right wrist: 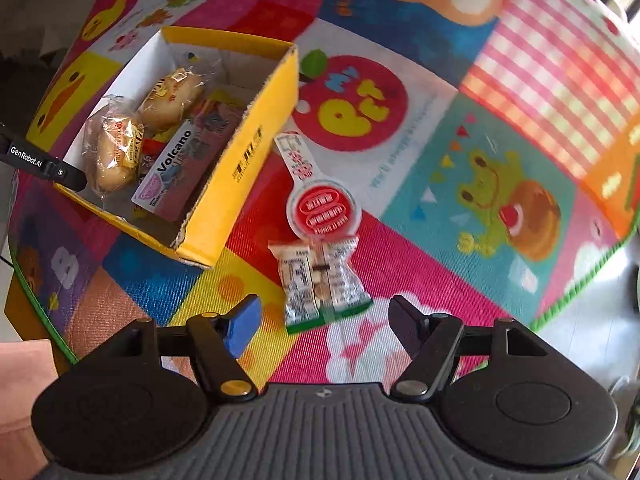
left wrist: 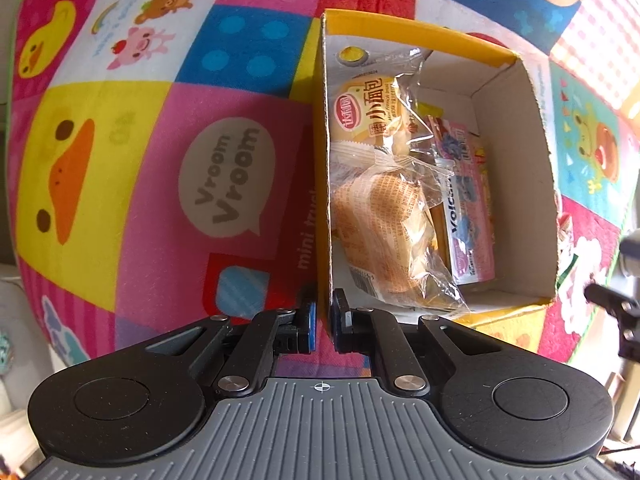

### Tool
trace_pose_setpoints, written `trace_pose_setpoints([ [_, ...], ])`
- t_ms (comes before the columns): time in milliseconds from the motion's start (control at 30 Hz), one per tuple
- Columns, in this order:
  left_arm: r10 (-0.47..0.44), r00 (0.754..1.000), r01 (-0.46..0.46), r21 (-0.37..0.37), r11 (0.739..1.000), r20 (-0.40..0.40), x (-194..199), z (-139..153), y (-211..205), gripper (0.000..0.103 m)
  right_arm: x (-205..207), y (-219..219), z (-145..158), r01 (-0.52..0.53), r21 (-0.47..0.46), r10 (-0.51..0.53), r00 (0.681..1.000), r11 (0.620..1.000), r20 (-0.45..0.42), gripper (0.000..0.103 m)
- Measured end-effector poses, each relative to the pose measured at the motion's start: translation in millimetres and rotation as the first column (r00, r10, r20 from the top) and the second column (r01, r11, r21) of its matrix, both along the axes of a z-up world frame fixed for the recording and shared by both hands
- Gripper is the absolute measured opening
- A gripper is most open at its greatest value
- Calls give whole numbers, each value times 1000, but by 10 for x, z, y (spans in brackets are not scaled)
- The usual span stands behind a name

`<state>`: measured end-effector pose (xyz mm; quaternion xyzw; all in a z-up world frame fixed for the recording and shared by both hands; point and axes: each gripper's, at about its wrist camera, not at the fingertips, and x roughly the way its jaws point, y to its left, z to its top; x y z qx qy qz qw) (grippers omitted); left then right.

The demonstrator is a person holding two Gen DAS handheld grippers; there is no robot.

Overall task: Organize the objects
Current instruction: 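Grasp the white stick with red round label using the right gripper, then carry the red-label stick to the box with the right gripper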

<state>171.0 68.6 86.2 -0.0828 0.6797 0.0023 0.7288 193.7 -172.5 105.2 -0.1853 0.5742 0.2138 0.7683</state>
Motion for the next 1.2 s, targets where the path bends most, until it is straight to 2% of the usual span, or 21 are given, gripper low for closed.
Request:
trace_pose_setpoints([
  [133,34,999,-34,9,999,-9,6,17,-32,9,288,83,-121,-69,66,70,998,995,-7,71],
  [233,48,999,-48,21,999,-13,-15,28,-66,9,499,112,-288,-87,121,96,993,989,-72,71],
  [367,70,997,-70,36,997,-17,-14,63,-85,9,678,202,-488,-122,130,137,985,984,-107,71],
  [400,73,997,-72,42,997,-19,-13,73,-91,9,722,216,-543,-117,125,131,985,985,-115,74],
  [433,74,997,-73,47,996,-21,-3,79,-93,9,763,228,-598,-106,118,120,986,987,-118,81],
  [500,77,997,-76,54,996,-27,10,88,-102,9,872,238,-722,-56,85,68,987,995,-144,82],
  [533,76,997,-75,58,996,-30,21,89,-111,9,905,231,-723,-35,97,49,988,995,-147,83],
  [567,75,997,-73,61,996,-33,35,89,-125,9,925,230,-706,-18,106,33,990,994,-140,82],
  [700,75,996,-71,82,994,-48,70,73,-158,9,931,182,-653,8,89,3,993,996,-118,59],
  [867,74,996,-70,84,994,-46,50,77,-162,10,910,-68,-512,102,116,-88,989,988,-119,58],
  [1033,28,998,-24,85,996,-47,39,69,-186,10,832,-468,-323,266,145,-248,960,953,-131,58],
  [1200,-23,999,26,77,997,-40,28,62,-191,10,575,-690,-166,381,151,-358,920,912,-161,59],
])
